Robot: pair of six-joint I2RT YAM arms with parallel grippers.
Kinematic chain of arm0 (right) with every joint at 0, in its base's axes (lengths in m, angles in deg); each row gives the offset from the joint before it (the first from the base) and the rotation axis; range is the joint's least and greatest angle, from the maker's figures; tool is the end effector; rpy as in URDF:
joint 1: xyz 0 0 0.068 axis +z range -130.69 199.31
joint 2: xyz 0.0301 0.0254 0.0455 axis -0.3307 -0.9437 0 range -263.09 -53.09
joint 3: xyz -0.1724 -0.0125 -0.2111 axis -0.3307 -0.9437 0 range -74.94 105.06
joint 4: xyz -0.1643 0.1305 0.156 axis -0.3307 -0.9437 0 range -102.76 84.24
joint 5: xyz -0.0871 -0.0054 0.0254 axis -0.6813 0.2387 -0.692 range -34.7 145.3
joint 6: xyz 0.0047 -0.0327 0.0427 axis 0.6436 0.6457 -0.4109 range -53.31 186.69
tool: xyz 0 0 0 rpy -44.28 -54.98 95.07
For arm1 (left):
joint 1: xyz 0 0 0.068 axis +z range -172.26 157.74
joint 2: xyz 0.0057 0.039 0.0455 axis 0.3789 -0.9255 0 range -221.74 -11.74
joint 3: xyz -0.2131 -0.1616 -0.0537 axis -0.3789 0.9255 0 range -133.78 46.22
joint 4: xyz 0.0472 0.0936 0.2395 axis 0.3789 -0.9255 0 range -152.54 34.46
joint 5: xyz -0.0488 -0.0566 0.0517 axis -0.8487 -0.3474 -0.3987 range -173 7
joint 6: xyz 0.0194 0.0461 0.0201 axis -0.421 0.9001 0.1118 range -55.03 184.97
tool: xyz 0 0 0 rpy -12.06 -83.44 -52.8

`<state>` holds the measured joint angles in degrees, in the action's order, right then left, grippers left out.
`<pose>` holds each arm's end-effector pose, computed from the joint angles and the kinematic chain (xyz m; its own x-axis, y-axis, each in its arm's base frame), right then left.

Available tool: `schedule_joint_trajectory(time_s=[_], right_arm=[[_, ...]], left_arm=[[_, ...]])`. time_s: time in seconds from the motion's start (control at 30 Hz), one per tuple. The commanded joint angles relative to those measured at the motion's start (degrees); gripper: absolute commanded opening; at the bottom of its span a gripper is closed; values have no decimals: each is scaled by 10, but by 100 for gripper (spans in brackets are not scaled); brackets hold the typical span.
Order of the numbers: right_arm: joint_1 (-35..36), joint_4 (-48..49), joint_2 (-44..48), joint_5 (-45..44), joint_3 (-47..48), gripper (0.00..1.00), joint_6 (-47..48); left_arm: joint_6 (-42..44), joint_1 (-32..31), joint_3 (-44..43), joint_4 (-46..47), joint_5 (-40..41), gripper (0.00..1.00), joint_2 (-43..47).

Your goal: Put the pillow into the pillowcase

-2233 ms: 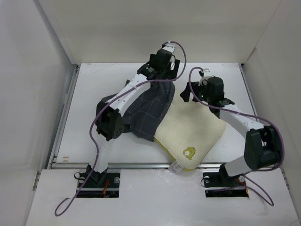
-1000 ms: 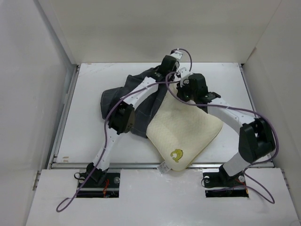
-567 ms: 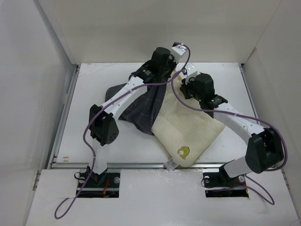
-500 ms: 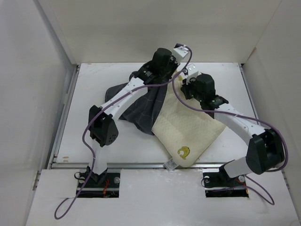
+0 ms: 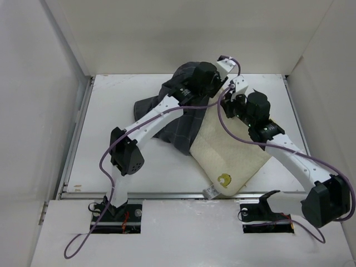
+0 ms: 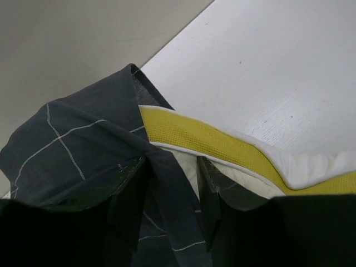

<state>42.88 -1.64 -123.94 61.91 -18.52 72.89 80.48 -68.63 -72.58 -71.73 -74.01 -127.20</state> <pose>0.2671 0.1210 0.3403 -0.1090 -0.1645 -0.9803 -0.5157 0.8525 -0.0858 0.3359 -0.3443 0.4017 0.0152 0.3668 -0.9302 0.6286 0.7200 0.2942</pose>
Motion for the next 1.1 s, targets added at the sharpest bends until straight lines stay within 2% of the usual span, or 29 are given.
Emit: schedule_joint_trajectory(time_s=[0.0,0.07,0.1,0.17,0.23,0.27,0.3,0.33,0.4,0.43,0.53,0.67,0.77,0.8,0.83,0.9,1.0,1.07], right_arm=[[0,123,40,42,-1,0,-7],[0,128,41,42,-8,0,-7],[0,128,41,42,-8,0,-7],[0,128,41,42,-8,0,-7],[0,128,47,48,-8,0,6],[5,128,47,48,-8,0,6],[5,128,53,48,-15,0,6],[5,128,53,48,-15,0,11],[5,128,53,48,-15,0,11],[5,128,53,48,-15,0,11],[11,128,53,48,-15,0,11],[17,128,58,53,-15,0,22],[23,128,63,53,-15,0,22],[29,128,63,59,-15,0,22],[29,128,63,59,-15,0,22],[34,128,63,52,-15,0,22],[40,121,50,32,-10,0,22],[46,121,41,19,-4,0,22]], left_arm=[[-23,-9,-36,-26,36,37,-11],[-30,-9,-36,-32,41,30,-11],[-36,-9,-36,-32,41,30,-11],[-43,-9,-43,-25,47,21,-17],[-57,-9,-62,-25,96,23,-23],[-64,-9,-71,-31,123,30,-32],[-64,-9,-81,-37,146,67,-37],[-69,-9,-88,-37,183,78,-37],[-69,-9,-88,-32,204,92,-37],[-62,-9,-88,-26,216,97,-37],[-50,-9,-88,-14,216,97,-37],[-44,-9,-88,-8,247,90,-58],[-44,-9,-88,4,262,76,-64],[-44,-9,-88,5,268,69,-69],[-44,-9,-88,10,268,51,-69],[-44,-9,-88,10,279,33,-69],[-44,-15,-93,10,279,16,-69],[-36,-29,-93,10,279,16,-57]])
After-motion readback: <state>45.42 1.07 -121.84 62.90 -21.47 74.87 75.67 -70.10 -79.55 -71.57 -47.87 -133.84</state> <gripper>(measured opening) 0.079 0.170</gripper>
